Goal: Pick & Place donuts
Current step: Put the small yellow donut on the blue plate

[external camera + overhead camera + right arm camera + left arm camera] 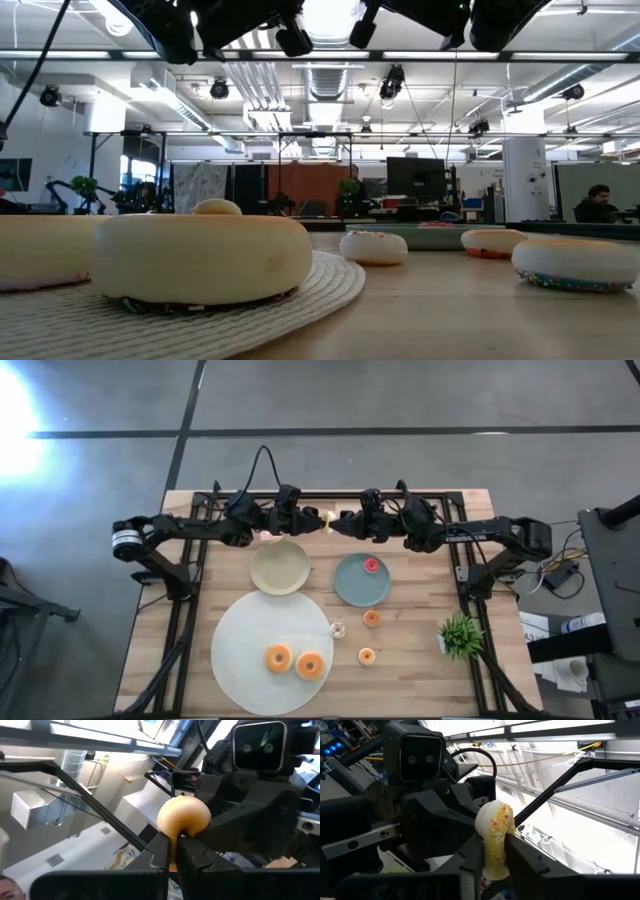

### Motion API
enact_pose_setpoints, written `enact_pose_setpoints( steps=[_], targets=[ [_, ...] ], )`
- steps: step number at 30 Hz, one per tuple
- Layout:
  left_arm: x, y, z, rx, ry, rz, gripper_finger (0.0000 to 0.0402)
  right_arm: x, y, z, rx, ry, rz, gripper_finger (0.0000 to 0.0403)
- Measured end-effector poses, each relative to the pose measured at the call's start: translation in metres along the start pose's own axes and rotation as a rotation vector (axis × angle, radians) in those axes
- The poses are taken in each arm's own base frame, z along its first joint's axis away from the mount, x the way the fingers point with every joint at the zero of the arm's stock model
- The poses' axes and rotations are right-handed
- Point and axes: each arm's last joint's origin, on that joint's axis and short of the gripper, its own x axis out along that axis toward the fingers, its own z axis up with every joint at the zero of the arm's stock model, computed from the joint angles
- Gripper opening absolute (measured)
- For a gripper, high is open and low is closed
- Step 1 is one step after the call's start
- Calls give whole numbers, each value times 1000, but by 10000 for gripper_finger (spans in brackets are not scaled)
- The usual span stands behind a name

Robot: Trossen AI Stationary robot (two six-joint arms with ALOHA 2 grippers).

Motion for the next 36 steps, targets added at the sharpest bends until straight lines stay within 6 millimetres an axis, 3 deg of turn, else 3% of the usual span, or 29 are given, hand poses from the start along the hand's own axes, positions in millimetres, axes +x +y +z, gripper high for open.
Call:
enact_pose_setpoints(
  steps=[5, 11, 15, 20, 24, 29, 36],
  targets=[
    [-1, 2, -1, 3, 2, 8, 8, -1, 0, 1, 21, 19, -12, 61],
    [-10, 13, -7, -15, -7, 69, 4, -11, 3, 6, 69, 97, -103, 125],
    [-19, 30, -16, -41, -16, 213, 3, -31, 9, 5, 52, 109, -399, 154],
    [-29, 53, -32, -81, 34, 516, 2, -73, 27, -1, 16, 85, -854, 166],
    [-31, 73, -47, -35, 128, 754, 2, -98, 39, -6, 19, 54, -1061, 166],
    [-12, 100, -57, 28, 243, 803, 2, -104, 51, -3, -15, -13, -1077, 166],
    [9, 152, -78, 57, 464, 900, 2, -105, 51, -4, -24, -15, -1087, 167]
  ],
)
